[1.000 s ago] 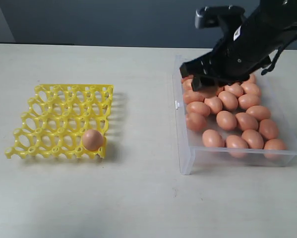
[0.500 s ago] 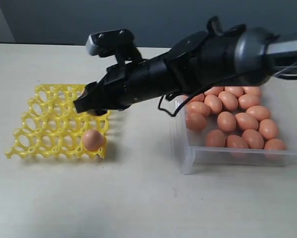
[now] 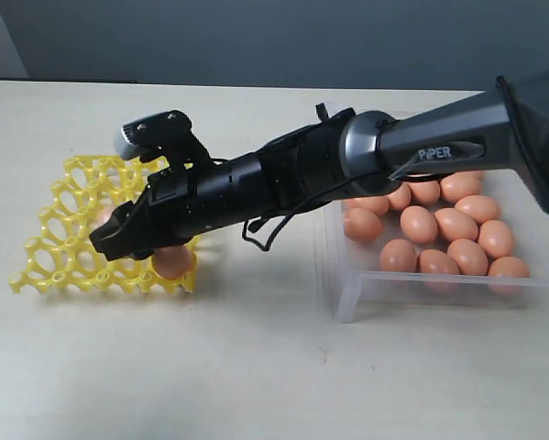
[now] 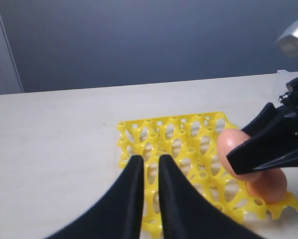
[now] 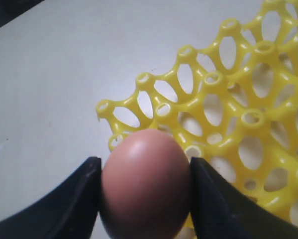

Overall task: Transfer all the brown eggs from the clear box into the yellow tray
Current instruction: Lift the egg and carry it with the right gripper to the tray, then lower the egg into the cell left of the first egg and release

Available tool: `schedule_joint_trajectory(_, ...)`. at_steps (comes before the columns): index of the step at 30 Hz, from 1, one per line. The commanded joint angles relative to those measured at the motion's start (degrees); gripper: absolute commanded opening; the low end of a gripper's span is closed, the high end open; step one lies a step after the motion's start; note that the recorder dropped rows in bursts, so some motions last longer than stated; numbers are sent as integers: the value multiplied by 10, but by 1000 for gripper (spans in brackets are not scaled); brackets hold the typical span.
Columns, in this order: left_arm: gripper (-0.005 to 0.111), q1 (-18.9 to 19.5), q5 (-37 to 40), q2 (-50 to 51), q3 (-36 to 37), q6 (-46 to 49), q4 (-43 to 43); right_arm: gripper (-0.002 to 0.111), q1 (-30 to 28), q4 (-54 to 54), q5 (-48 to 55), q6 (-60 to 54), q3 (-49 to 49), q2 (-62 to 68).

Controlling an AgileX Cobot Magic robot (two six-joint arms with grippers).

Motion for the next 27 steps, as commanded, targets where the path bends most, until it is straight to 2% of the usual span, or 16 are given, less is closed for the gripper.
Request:
schedule_joint_trajectory(1,12,-1,-4,4,3,-1,1,-1,-1,5,9,-13,-4,17)
schedule_joint_trajectory(27,12,-1,-4,4,3,-1,1,1,-1,5,14,-46,-19,27)
